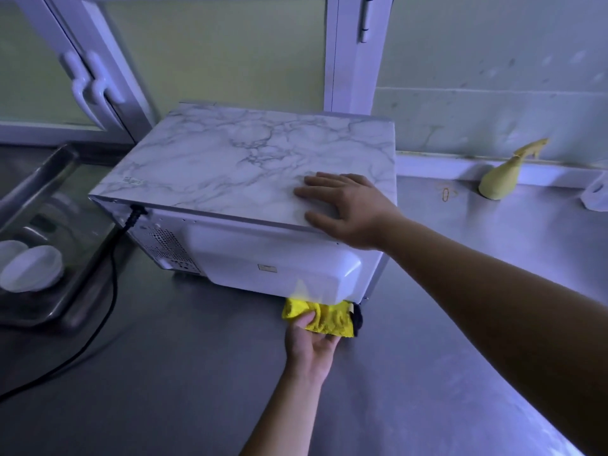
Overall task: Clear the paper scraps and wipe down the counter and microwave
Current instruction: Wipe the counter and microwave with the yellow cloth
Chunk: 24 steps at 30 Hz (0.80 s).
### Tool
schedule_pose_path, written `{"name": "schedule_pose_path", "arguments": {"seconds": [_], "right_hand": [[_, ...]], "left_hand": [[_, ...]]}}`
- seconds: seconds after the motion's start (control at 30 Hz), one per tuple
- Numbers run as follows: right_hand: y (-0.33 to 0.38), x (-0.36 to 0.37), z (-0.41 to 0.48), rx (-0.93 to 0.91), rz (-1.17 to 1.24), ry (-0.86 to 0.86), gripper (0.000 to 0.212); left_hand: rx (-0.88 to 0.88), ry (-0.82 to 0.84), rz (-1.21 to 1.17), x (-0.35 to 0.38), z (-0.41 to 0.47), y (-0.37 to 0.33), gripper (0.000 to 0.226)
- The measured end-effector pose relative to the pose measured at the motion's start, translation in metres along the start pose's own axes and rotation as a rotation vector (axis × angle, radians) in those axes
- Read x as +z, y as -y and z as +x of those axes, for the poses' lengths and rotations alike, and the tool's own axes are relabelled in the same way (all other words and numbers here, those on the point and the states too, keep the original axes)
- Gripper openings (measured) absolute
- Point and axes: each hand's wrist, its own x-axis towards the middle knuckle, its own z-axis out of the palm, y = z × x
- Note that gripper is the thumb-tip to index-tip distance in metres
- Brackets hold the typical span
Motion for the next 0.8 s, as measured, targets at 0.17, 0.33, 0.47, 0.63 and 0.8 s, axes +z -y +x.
{"name": "schedule_pose_path", "arguments": {"seconds": [0.17,0.33,0.47,0.63,0.8], "right_hand": [[-0.001,0.002,0.001,0.0,-0.014,-0.016,0.052],[-0.002,0.004,0.0,0.011,-0.01,-0.036,0.052],[-0.002,0.003,-0.002,0.036,0.0,-0.047,0.053],[0.005,-0.003,-0.008,0.053,-0.022,-0.063,0.051],[0.038,0.008,-0.067,0.129,0.339,-0.425,0.045]], "left_hand": [[-0.102,0.063,0.013,0.018,-0.008,0.042,0.031],[-0.195,0.183,0.213,0.023,-0.026,0.046,0.029],[-0.198,0.308,0.538,0.026,-0.059,0.021,0.044],[0.067,0.25,0.722,0.024,-0.099,-0.036,0.048],[0.402,0.075,0.968,0.027,-0.131,-0.08,0.033]]}}
